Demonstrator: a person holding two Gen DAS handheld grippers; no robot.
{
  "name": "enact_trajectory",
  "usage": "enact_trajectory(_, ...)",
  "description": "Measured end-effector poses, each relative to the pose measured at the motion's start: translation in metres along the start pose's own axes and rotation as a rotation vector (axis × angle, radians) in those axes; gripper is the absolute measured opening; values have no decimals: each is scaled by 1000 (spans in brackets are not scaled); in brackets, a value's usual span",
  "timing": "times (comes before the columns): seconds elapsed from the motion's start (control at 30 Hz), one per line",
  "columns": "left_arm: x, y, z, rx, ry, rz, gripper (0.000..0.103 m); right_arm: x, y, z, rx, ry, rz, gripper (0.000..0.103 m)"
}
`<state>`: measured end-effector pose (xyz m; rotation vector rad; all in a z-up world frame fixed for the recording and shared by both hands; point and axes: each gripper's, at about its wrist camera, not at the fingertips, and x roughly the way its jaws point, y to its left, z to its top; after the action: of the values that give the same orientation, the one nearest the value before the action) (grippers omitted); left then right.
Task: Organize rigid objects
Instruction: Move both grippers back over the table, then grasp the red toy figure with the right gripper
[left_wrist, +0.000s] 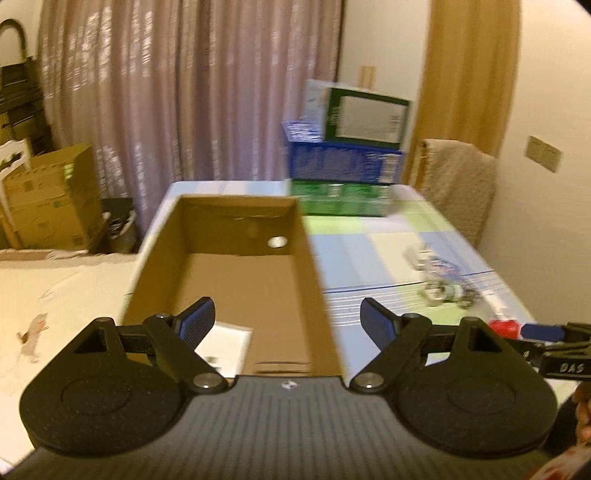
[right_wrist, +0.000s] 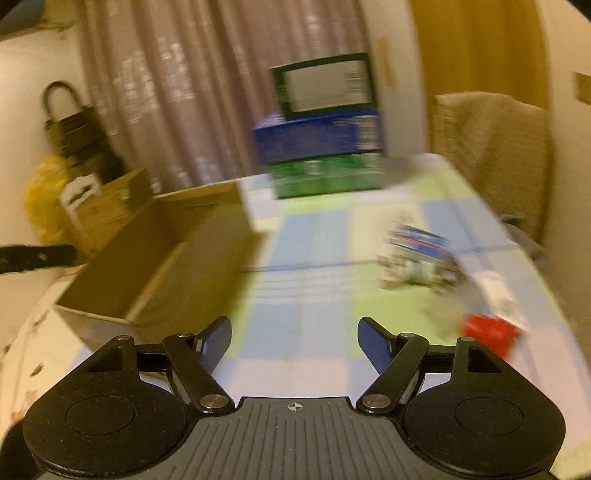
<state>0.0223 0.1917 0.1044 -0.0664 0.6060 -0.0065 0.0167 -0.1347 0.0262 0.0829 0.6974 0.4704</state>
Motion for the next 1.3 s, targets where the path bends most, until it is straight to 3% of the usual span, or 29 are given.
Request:
enact_trajectory(0.33,15,-101,-4,59,20,-135,82,-59,-86,-20,146,-28,-176,74)
enact_trajectory(0.6,41,-143,-21,56,77,-179,82,-72,-115,-21,214,-46,-216,74)
enact_trajectory(1.0,91,-171,-29,112,129,-190,82,-35,-132,-19,243,-44,-236,73)
enact_trajectory(1.13,113,-173,-33,116,158,-196,82,-8,-135,-17,238,-30,-247,64)
enact_trajectory(1.3,137,-171,-39,106,196,-201,82,29,-141,-18,224,9,-307,62)
